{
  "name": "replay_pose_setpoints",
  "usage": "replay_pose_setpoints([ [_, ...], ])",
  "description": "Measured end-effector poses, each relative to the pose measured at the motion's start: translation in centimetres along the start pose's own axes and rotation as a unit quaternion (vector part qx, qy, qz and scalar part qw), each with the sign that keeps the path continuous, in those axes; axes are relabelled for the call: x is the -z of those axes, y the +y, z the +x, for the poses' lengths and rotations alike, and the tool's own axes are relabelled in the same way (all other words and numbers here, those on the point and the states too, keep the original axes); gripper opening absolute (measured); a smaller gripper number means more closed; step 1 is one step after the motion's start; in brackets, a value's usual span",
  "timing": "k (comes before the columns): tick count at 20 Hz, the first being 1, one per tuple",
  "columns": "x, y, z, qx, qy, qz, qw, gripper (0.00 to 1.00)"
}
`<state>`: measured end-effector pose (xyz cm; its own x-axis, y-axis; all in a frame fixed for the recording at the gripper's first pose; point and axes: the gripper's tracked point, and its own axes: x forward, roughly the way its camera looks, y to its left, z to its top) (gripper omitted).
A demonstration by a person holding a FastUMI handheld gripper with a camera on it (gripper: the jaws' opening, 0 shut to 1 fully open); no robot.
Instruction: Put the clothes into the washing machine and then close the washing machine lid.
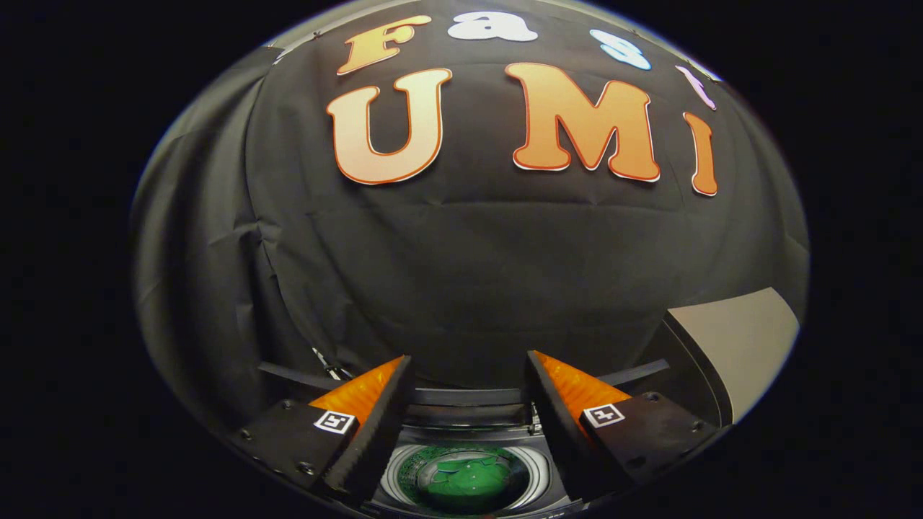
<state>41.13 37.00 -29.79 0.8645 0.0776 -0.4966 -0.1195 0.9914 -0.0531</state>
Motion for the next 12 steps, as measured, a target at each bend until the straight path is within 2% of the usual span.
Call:
replay_pose_setpoints([
  [12, 4.8, 0.4, -3.6, 0.001, 0.028, 0.006, 1.000, 0.99],
])
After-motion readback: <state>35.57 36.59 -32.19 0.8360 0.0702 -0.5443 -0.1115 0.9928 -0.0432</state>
